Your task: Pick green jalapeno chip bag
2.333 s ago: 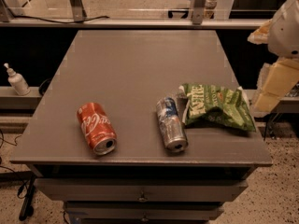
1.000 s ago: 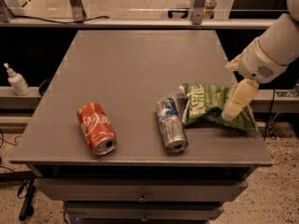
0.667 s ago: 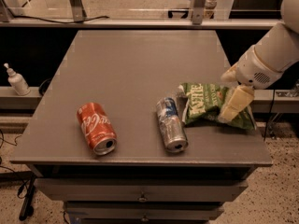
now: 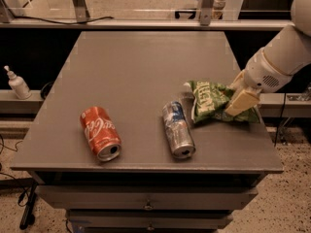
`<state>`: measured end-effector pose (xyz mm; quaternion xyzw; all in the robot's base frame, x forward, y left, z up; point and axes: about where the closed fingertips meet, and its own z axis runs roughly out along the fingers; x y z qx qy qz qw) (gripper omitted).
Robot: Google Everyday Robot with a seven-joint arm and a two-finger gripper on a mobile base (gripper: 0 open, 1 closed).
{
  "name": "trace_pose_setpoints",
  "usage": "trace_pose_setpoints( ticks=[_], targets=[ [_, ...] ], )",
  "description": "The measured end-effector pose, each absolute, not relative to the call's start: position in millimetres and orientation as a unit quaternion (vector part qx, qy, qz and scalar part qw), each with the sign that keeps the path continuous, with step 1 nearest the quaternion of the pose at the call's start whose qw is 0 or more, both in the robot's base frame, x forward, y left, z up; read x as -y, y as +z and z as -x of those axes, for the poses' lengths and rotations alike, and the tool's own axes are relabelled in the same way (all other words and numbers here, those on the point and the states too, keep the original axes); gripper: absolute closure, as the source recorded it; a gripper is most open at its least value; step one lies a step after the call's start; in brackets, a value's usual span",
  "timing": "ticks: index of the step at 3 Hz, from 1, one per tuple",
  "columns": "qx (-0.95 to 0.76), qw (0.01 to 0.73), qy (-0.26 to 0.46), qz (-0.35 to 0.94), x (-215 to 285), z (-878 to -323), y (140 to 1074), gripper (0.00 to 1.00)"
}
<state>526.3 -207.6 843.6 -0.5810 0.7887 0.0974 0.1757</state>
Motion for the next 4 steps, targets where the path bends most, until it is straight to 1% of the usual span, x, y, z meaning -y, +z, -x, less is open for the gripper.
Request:
trace_pose_setpoints(
  ticks=[1,2,3,4],
  targets=[
    [-0.787,0.181,0.093,0.582,207,-532,849,0.89],
    [-0.783,0.189,0.081,0.587,205,-544,858,1.00],
    [-0.778,0.207,0.069,0.590,202,-561,876,1.00],
    [-0.768,0.247,0.071,0.586,193,-575,910,1.00]
  ],
)
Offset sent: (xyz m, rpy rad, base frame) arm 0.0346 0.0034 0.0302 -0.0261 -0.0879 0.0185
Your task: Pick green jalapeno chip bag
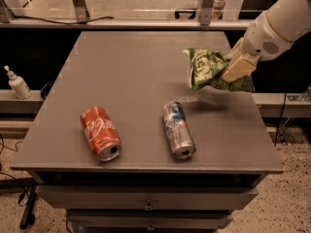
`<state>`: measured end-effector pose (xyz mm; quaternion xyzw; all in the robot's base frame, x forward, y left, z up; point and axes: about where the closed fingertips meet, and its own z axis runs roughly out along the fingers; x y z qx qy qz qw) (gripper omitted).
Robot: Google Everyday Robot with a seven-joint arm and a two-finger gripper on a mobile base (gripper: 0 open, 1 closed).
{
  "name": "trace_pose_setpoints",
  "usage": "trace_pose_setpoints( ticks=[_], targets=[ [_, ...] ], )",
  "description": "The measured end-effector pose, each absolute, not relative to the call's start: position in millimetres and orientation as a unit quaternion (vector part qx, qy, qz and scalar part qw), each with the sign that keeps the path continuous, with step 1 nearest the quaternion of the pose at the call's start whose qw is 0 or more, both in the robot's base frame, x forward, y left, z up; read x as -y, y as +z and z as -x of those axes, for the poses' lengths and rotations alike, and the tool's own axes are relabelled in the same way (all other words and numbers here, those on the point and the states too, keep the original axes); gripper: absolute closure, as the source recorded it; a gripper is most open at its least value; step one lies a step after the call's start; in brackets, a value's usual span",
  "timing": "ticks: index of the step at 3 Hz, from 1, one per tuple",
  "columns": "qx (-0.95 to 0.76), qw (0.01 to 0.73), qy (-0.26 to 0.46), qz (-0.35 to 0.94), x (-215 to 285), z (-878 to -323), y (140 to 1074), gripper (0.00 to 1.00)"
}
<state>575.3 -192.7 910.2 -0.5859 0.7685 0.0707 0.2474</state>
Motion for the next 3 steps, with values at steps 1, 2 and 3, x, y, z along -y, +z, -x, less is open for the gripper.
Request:
trace_pose_setpoints(
  ticks=[1,2,3],
  targets=[
    [-0.757,0.290,0.066,0.583,181,-580,961,1.00],
    [-0.752,0.315,0.065,0.575,174,-578,1004,1.00],
    [-0.751,0.320,0.064,0.575,174,-579,1009,1.00]
  ],
)
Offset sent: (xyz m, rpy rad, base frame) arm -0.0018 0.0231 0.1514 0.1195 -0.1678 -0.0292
